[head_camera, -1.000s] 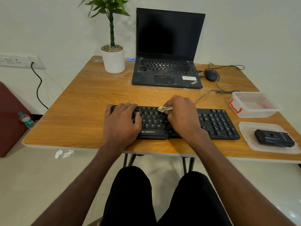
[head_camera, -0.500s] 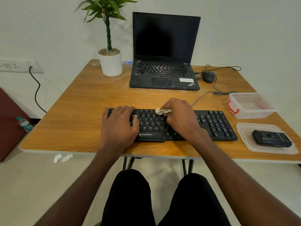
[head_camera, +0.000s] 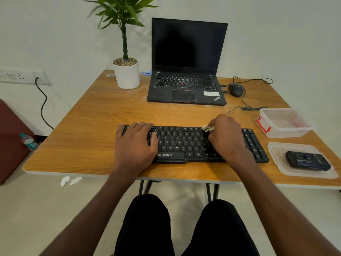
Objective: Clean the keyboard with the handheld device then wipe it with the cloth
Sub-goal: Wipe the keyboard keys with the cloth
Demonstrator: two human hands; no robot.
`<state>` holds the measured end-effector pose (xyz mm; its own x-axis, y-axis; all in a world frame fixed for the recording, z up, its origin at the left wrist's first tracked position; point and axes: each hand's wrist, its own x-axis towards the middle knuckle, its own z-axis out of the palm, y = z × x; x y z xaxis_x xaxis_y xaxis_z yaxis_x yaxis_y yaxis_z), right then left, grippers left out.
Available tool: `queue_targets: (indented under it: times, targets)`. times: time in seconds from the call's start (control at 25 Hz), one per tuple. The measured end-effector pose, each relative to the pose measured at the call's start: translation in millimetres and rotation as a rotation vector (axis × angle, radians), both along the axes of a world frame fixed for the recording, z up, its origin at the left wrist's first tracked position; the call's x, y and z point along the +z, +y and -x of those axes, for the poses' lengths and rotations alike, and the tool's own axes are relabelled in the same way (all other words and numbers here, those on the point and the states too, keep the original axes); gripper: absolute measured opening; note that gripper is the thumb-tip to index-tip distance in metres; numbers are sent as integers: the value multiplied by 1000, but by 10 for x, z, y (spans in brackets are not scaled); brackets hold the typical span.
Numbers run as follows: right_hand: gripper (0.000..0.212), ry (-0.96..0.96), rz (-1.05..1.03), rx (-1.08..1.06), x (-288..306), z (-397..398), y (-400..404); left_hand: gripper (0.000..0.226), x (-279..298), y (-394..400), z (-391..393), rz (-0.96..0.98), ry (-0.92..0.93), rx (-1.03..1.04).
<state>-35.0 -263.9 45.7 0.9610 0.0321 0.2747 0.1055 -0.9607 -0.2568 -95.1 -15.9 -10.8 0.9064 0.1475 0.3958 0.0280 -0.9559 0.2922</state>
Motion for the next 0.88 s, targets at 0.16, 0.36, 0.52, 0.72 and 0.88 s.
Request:
queue_targets:
  times: [0.16, 0.36, 0.52, 0.72, 0.88]
  targets:
    - [30, -55, -48, 245, -130, 241, 458, 51, -2, -10, 11, -11, -1, -1]
    - [38, 5, -88, 281, -80, 202, 335, 51, 7, 0, 20, -12, 0, -10]
    - [32, -29, -94, 17, -12, 211, -67, 50, 13, -13, 27, -6, 14, -11]
    - [31, -8, -246, 26, -49, 244, -183, 47, 55, -54, 17, -4, 31, -10]
    - [25, -34, -203, 18, 50, -21, -342, 51, 87, -524, 39, 18, 74, -115]
